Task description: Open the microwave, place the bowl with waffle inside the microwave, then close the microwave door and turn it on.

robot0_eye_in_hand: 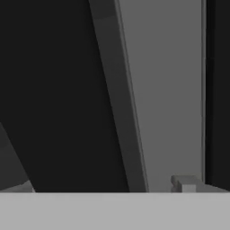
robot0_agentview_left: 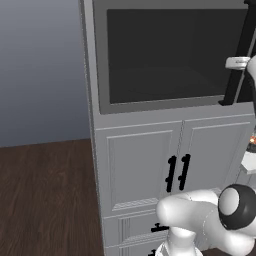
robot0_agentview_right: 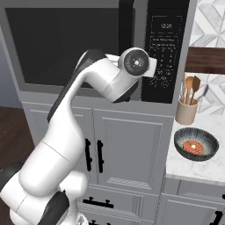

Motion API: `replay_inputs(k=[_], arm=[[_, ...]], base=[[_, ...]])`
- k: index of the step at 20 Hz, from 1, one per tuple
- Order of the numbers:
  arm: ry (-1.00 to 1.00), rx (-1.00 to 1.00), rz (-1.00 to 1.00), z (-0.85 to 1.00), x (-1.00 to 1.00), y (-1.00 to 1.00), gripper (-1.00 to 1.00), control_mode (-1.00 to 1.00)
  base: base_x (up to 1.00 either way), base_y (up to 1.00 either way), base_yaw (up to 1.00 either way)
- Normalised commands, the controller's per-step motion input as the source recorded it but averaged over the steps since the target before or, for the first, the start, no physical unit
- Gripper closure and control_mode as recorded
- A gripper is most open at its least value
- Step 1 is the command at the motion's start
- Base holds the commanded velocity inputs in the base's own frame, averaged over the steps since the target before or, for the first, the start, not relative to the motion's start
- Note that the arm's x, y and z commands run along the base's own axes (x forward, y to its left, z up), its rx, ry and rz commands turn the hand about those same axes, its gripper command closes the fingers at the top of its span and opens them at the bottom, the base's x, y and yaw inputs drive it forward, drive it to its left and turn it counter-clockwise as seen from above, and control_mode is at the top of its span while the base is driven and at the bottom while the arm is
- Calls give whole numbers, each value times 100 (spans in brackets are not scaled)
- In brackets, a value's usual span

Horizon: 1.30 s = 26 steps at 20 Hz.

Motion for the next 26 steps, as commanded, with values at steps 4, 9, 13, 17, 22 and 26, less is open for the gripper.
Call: replay_inputs(k=[4, 9, 13, 17, 22, 26], arm=[[0, 3, 0, -2, 52, 1, -100, -100], [5, 1, 0, 0, 29, 0, 100, -100], [0, 0, 0, 0, 0, 0, 100, -100], [-7, 3, -3, 0, -57, 0, 100, -100], [-3, 4, -17, 12, -100, 0, 100, -100], [0, 0, -25, 12, -100, 10, 100, -100]], base=[[0, 0, 0], [0, 0, 0], [0, 0, 0], [0, 0, 0], [0, 0, 0], [0, 0, 0]])
